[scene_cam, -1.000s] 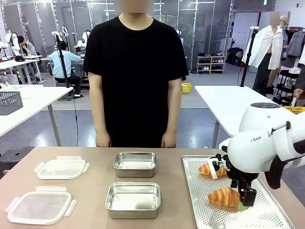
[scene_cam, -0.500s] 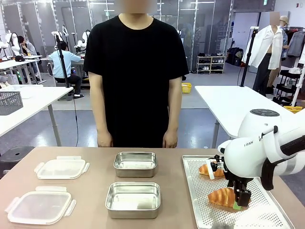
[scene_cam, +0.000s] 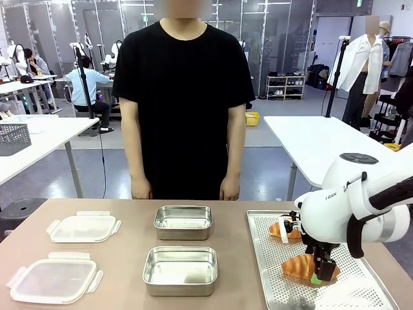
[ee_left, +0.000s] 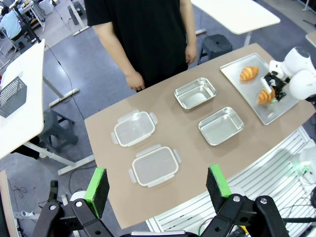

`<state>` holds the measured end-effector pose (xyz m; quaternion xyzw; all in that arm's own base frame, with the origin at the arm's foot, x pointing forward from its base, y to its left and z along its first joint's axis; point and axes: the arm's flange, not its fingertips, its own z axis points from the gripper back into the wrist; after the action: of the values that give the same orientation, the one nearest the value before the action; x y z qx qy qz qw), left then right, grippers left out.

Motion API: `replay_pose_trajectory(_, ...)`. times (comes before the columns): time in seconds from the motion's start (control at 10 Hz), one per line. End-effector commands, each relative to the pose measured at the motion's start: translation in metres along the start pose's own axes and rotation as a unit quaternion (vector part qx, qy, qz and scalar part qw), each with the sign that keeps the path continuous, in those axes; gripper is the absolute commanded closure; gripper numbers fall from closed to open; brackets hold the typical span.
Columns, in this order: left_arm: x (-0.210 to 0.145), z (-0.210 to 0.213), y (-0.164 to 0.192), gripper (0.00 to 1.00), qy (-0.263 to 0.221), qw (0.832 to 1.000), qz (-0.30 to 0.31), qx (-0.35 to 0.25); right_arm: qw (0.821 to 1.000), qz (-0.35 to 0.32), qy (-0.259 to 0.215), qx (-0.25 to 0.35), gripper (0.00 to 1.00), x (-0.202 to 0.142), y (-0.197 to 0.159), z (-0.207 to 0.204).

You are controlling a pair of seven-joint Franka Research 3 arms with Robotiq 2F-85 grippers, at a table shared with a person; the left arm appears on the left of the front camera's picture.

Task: Place the bread into the airtight container.
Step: Pick up a Butter Roll and place it into an empty Airtight Container.

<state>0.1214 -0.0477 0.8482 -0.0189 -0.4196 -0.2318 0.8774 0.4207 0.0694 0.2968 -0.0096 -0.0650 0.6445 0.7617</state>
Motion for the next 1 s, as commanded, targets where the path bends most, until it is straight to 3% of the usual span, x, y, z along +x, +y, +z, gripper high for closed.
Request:
replay_pose_trajectory(0.0,-0.001,0.006,-0.003,0.00,-0.005,1.000,-0.002,0.001,1.000,0.011,-0.011,-0.001,0.07,-0.005,-0.005,-0.009)
replay_pose_trajectory(0.4,-0.001,0.006,-0.003,0.00,-0.005,1.000,-0.002,0.001,1.000,0.013,-0.013,0.008,0.46,-0.004,-0.004,-0.006)
replay_pose_trajectory(0.7,-0.001,0.006,-0.003,0.00,-0.005,1.000,-0.002,0.001,1.000,0.014,-0.006,0.009,0.46,0.001,-0.003,0.017)
replay_pose_trajectory(0.9,-0.001,0.006,-0.003,0.00,-0.005,1.000,-0.002,0.001,1.000,0.009,0.001,0.014,0.46,0.011,-0.002,0.056)
